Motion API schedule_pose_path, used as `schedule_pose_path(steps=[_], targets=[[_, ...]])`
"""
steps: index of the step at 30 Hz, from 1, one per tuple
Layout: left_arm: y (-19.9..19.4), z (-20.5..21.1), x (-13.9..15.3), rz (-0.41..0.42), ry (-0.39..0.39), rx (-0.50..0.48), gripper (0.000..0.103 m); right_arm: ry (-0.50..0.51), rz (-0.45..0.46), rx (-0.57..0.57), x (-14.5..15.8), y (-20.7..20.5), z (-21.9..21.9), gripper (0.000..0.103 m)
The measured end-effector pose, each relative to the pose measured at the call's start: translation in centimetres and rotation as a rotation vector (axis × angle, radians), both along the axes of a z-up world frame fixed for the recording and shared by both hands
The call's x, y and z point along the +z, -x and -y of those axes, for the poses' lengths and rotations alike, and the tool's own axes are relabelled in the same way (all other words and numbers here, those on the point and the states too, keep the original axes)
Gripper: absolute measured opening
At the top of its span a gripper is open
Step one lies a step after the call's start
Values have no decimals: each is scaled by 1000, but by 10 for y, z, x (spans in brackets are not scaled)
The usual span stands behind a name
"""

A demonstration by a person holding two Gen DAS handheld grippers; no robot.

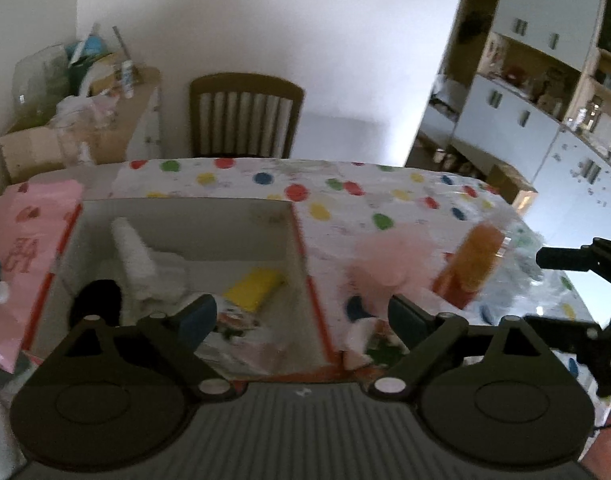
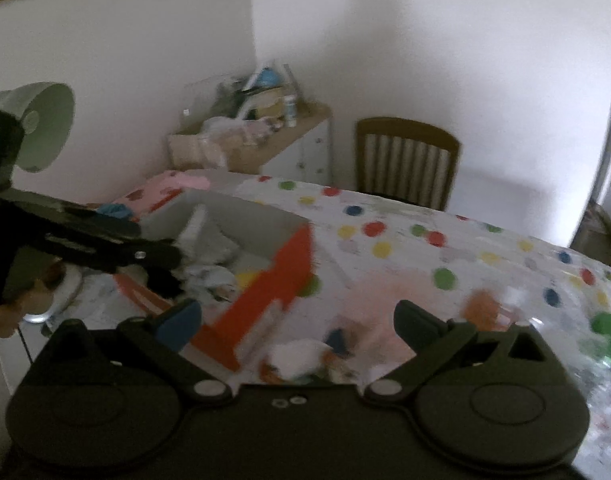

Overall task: Organize soft objects
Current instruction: 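Move both tools back over the remaining items on the table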

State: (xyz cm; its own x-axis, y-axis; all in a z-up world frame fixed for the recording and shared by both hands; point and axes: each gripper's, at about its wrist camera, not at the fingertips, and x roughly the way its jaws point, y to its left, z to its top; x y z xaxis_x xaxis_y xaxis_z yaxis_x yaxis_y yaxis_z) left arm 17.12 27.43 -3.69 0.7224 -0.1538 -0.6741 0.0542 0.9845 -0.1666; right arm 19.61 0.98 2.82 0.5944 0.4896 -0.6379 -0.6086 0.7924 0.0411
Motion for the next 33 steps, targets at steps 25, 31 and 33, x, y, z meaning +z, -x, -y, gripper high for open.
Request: schedule_pose_path(steps=[25, 31, 33], targets=[[4, 145, -71, -82, 46, 29, 103, 92, -10, -261, -39, -11, 209, 103], [-4, 168, -103, -142, 14, 56, 103, 115, -27, -251, -53, -31, 229, 102], [-5, 175, -113, -162, -2, 67, 103, 122, -39, -240, -60, -35, 229, 101]])
